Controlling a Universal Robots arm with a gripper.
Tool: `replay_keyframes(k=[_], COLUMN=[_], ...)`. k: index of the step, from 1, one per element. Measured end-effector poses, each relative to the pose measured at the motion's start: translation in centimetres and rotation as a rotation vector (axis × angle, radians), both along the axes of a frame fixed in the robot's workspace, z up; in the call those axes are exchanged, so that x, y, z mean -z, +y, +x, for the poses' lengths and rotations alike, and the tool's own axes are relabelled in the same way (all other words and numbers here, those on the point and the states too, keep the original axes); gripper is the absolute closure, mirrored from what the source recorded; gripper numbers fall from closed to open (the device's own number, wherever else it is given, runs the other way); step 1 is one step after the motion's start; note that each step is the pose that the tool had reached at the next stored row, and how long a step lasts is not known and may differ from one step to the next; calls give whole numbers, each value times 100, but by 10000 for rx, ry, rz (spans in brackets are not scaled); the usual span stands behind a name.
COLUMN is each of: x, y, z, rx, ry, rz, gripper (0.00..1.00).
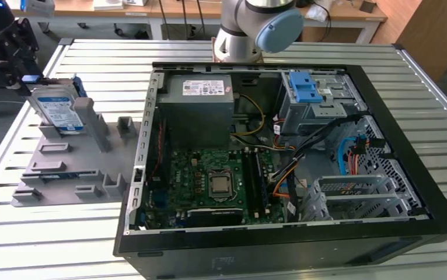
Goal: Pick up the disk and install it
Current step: 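Pick up the disk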
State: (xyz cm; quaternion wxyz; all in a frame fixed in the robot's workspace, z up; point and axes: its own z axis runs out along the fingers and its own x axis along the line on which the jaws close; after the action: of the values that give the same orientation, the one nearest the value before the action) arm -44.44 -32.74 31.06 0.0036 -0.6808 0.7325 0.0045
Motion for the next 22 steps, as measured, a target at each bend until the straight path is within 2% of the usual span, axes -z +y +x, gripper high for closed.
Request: replay_keyframes(k=[14, 22], x=[143, 196], y=[-5, -6], z=[0, -6], rx=[-212, -369], ry=[-1, -5], rz=[7, 7], gripper=[41, 41])
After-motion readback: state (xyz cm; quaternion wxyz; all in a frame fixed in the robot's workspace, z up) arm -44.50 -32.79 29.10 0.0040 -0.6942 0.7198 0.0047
